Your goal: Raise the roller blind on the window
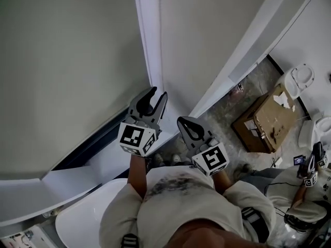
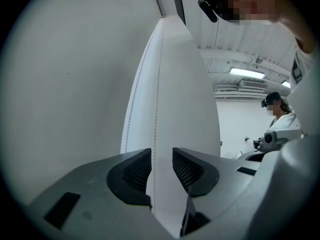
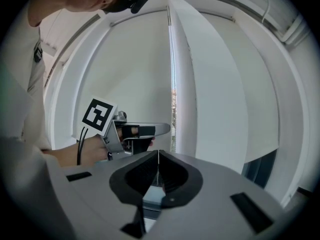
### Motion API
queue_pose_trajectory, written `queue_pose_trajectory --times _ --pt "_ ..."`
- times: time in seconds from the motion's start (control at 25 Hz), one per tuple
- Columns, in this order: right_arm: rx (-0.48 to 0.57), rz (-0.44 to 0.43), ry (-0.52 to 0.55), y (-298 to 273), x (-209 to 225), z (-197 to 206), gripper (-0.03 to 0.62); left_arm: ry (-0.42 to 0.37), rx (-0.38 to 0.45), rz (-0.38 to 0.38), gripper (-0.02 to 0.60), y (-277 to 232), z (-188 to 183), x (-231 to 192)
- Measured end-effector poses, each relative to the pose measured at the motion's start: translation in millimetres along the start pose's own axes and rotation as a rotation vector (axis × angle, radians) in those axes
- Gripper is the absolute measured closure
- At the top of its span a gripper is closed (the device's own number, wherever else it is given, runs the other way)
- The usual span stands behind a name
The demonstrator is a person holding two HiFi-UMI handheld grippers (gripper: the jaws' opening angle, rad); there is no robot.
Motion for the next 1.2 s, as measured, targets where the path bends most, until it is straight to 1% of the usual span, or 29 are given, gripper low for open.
queue_pose_trajectory --times 0.2,0.48,0.64,0.68,0.72,0.76,0.92,1.04,1.2 --pt "-0.024 0.016 -0.003 -1.2 -1.3 1.9 0.531 -0.001 -0.015 0.011 0.457 -10.6 3.0 -12.1" --pt "-0.008 0.042 0.004 -0.3 -4.8 1.0 0.531 0.006 -0.027 0.053 0.456 -25.7 7.1 -13.7" --pt "-0.013 0.054 -0.005 0.6 -2.4 0.6 0.531 0.022 -0.037 0.044 0.460 -34.8 7.8 -19.0" --pt "-0.011 0.055 -0.005 0.7 -1.3 0.2 0.531 0.027 -0.041 0.035 0.484 -36.0 9.0 -20.7" --pt "-0.013 0.057 -0.007 0.7 -0.6 0.1 0.531 0.033 -0.042 0.025 0.531 -35.8 10.4 -22.8" --pt "-0.015 0.057 -0.007 0.6 -0.5 -0.2 0.531 0.040 -0.040 0.018 0.560 -34.4 11.9 -24.5" --pt "-0.003 0.047 0.011 0.7 -3.5 -5.8 0.531 0.061 -0.035 0.032 0.569 -22.2 16.4 -22.4" --pt "-0.002 0.026 0.031 0.6 -7.5 -16.5 0.531 0.051 -0.051 0.043 0.571 -11.1 19.6 -18.2" --pt "0.032 -0.009 0.056 -5.3 -14.5 -42.5 0.531 0.024 -0.063 0.060 0.571 4.8 26.1 -14.5"
Point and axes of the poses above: the fingertips, and each gripper's own axes: y backward along the fingers, x to its right, z out of its underside, the point moved 1 cm from there along y, backward along the fingers, and after that the axes turned 9 degrees about -x, right-handed, at the moved point
